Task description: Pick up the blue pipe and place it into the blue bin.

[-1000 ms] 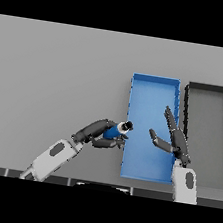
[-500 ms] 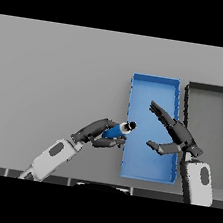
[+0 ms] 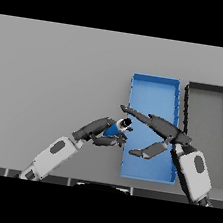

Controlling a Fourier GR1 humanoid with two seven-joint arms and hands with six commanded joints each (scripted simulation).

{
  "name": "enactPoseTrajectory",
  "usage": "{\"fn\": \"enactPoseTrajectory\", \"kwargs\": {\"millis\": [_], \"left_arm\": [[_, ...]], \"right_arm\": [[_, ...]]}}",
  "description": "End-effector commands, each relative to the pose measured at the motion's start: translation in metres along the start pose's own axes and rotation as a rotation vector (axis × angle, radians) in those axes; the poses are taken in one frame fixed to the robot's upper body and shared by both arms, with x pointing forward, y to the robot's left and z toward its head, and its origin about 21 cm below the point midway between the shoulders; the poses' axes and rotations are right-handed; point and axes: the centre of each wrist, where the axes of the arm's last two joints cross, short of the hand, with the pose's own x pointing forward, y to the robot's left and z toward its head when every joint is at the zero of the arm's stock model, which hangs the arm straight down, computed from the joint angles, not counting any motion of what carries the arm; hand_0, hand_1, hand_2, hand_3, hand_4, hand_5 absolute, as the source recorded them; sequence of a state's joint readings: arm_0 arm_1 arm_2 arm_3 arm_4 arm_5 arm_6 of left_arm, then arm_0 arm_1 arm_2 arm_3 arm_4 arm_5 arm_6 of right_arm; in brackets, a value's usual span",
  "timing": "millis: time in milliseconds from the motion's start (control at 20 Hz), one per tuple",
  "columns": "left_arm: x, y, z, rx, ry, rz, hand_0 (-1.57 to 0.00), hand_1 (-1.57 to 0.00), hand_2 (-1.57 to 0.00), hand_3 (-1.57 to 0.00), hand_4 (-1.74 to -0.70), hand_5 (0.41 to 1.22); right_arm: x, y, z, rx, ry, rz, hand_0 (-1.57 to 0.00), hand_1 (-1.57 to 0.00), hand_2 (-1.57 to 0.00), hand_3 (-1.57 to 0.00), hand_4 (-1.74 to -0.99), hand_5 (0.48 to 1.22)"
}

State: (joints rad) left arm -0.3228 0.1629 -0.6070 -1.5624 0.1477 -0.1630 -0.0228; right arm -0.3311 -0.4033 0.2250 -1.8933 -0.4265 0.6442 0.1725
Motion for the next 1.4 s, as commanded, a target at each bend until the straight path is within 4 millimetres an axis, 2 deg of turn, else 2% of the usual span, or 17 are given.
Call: {"fn": "enactPoseTrajectory", "kwargs": {"millis": [0,50,200,350,450,600,650,700,750,850,900,950,1000,1100,1150,1250,1350], "left_arm": [[-0.002,0.000,-0.002,-0.003,0.002,0.005,-1.57,-1.57,-1.57,-1.44,-1.73,1.221],[0.003,-0.002,-0.003,-0.005,-0.020,0.005,-1.57,-1.57,-1.57,-1.44,-1.73,1.221],[-0.005,-0.003,-0.001,-0.026,-0.030,0.009,-1.57,-1.57,-1.57,-1.48,-1.73,1.221],[-0.001,0.004,-0.003,-0.028,-0.023,0.024,-1.57,-1.57,-1.57,-1.51,-1.73,1.221],[-0.003,0.005,0.001,-0.030,-0.027,0.033,-1.57,-1.57,-1.57,-1.51,-1.73,1.221],[-0.002,0.004,0.001,-0.040,-0.006,0.032,-1.57,-1.57,-1.57,-1.45,-1.72,1.221],[-0.005,0.004,0.001,-0.053,-0.007,0.047,-1.57,-1.57,-1.57,-1.47,-1.72,1.221],[-0.004,0.004,0.001,-0.061,-0.022,0.057,-1.57,-1.57,-1.57,-1.40,-1.72,1.221],[-0.003,0.004,-0.001,-0.057,-0.053,0.027,-1.50,-1.39,-1.37,-1.15,-1.63,1.221],[0.002,0.007,0.001,-0.060,0.037,-0.108,-0.99,-0.90,-0.87,-0.74,-1.59,1.221],[0.003,0.006,0.004,-0.052,0.016,-0.120,-0.88,-0.83,-0.80,-0.67,-1.61,1.221],[0.002,0.005,0.003,-0.047,0.005,-0.118,-0.89,-0.87,-0.85,-0.66,-1.64,1.221],[0.003,0.005,0.004,-0.033,-0.028,-0.082,-1.03,-1.01,-0.99,-0.62,-1.66,1.192],[-0.002,0.001,0.003,-0.026,-0.043,-0.001,-1.22,-1.21,-1.20,-0.52,-1.69,1.203],[0.000,0.000,0.001,-0.024,-0.045,0.025,-1.29,-1.28,-1.27,-0.53,-1.70,1.206],[0.001,-0.002,0.000,-0.023,-0.052,0.025,-1.39,-1.39,-1.38,-0.55,-1.71,1.212],[0.001,0.001,-0.001,-0.023,-0.055,0.014,-1.46,-1.45,-1.45,-0.59,-1.72,1.215]], "right_arm": [[0.000,0.003,-0.007,0.027,-0.012,0.002,0.00,0.00,0.00,0.00,-1.294,0.532],[0.002,0.005,-0.015,0.055,-0.019,-0.001,0.00,0.00,0.00,0.00,-1.282,0.530],[0.002,0.005,-0.032,0.117,-0.015,-0.003,0.00,0.00,0.00,0.00,-1.251,0.535],[0.000,0.010,-0.056,0.140,0.019,0.007,0.00,0.00,0.00,0.00,-1.226,0.520],[0.001,0.009,-0.062,0.151,0.015,-0.010,0.00,0.00,0.00,0.00,-1.222,0.512],[-0.002,0.009,-0.081,0.192,0.020,-0.006,0.00,-0.01,-0.04,0.00,-1.231,0.512],[-0.001,0.009,-0.083,0.209,0.014,-0.010,-0.01,-0.04,-0.07,-0.01,-1.241,0.516],[0.000,0.009,-0.086,0.218,0.010,-0.013,-0.05,-0.08,-0.11,-0.04,-1.268,0.519],[0.000,0.008,-0.091,0.235,0.011,-0.009,-0.14,-0.17,-0.19,-0.11,-1.308,0.523],[-0.003,0.014,-0.097,0.260,0.019,-0.009,-0.48,-0.50,-0.50,-0.37,-1.390,0.538],[-0.005,0.013,-0.100,0.276,0.025,-0.002,-0.70,-0.71,-0.71,-0.56,-1.453,0.551],[-0.003,0.015,-0.102,0.291,0.012,-0.018,-0.87,-0.89,-0.89,-0.70,-1.503,0.573],[-0.003,0.016,-0.100,0.297,0.011,-0.046,-1.01,-1.02,-1.02,-0.83,-1.541,0.604],[-0.003,0.018,-0.105,0.288,0.026,-0.082,-1.21,-1.22,-1.22,-1.10,-1.492,0.706],[-0.003,0.020,-0.102,0.278,-0.006,-0.096,-1.28,-1.29,-1.29,-1.19,-1.475,0.809],[-0.002,0.021,-0.100,0.258,-0.031,-0.073,-1.39,-1.39,-1.39,-1.33,-1.458,0.957],[0.000,0.022,-0.100,0.253,-0.055,-0.034,-1.45,-1.46,-1.46,-1.42,-1.459,1.052]]}}
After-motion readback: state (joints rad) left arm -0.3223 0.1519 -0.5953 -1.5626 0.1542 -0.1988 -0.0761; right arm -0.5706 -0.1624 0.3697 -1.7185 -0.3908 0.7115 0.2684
